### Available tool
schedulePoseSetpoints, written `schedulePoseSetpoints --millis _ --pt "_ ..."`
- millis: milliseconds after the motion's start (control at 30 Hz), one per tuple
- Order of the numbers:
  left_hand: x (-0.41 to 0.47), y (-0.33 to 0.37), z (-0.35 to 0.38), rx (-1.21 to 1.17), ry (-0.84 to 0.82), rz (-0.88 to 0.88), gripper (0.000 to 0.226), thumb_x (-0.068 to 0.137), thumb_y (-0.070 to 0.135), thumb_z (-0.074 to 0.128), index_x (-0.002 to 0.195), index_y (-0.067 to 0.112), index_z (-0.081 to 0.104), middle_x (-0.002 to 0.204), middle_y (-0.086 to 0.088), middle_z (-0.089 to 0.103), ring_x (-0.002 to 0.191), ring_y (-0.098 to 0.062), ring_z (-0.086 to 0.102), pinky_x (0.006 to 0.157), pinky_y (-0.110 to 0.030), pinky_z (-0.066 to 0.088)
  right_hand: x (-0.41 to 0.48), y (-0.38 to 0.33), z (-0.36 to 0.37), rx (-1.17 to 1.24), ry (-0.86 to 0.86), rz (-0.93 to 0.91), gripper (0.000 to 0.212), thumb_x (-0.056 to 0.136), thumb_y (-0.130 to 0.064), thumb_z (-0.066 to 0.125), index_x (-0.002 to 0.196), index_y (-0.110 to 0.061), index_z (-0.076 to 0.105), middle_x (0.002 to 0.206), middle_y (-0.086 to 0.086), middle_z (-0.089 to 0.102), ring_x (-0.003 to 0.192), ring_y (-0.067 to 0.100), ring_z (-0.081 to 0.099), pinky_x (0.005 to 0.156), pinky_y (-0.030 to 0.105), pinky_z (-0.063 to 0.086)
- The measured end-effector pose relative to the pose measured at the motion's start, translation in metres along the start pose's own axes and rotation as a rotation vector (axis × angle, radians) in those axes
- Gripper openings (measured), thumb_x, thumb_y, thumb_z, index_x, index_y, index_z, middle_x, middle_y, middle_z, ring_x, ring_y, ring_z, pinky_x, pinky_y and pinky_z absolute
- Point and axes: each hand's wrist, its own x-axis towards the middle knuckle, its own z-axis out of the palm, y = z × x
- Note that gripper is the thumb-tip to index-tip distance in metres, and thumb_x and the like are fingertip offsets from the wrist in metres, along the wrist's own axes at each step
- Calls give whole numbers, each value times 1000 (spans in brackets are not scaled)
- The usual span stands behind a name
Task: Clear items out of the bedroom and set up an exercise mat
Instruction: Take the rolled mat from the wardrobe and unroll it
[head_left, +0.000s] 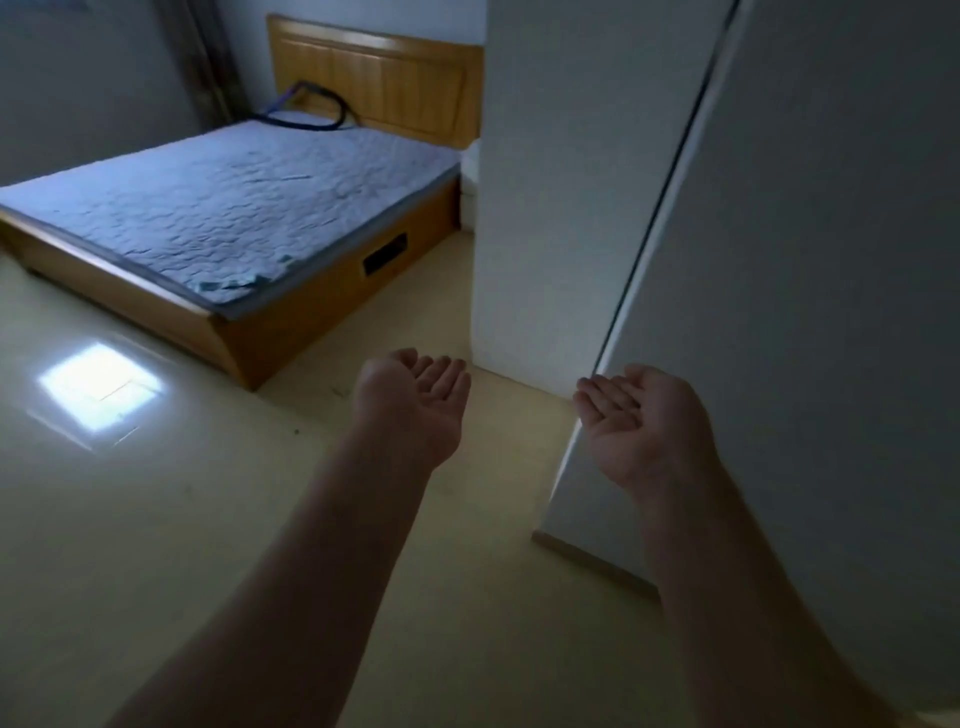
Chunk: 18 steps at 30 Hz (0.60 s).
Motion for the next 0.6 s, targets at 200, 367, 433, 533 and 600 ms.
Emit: schedulePoseSetpoints --millis 200,367,433,533,600 --pt "59 96 -34 -71 85 31 46 105 14 27 146 -4 36 150 -19 44 139 -33 43 114 -42 36 41 78 90 -55 -32 84 44 104 -12 43 145 5 39 149 22 44 138 34 44 115 46 36" --pt "120 148 -31 -117 136 53 45 105 14 28 145 -4 37 149 -19 45 138 -33 44 114 -42 37 102 115 146 -101 -22 119 44 105 -11 41 146 4 37 151 23 42 140 35 42 116 46 34" --pt "151 173 -24 -113 150 69 45 105 13 29 145 -4 36 149 -20 45 138 -34 43 114 -42 37 136 128 177 -98 -30 130 44 105 -11 40 146 4 37 150 22 42 140 34 42 116 45 35" --pt "205 217 -5 -82 153 111 44 104 11 30 145 -5 36 149 -21 44 138 -34 44 114 -43 38 195 144 231 -97 -56 160 42 105 -11 38 143 6 38 148 21 45 138 33 44 115 43 36" --pt "241 252 12 -89 180 156 45 103 10 32 145 -4 37 148 -20 46 137 -34 45 112 -44 39 230 151 272 -86 -73 187 42 105 -10 35 143 6 37 149 20 45 139 32 43 115 43 36"
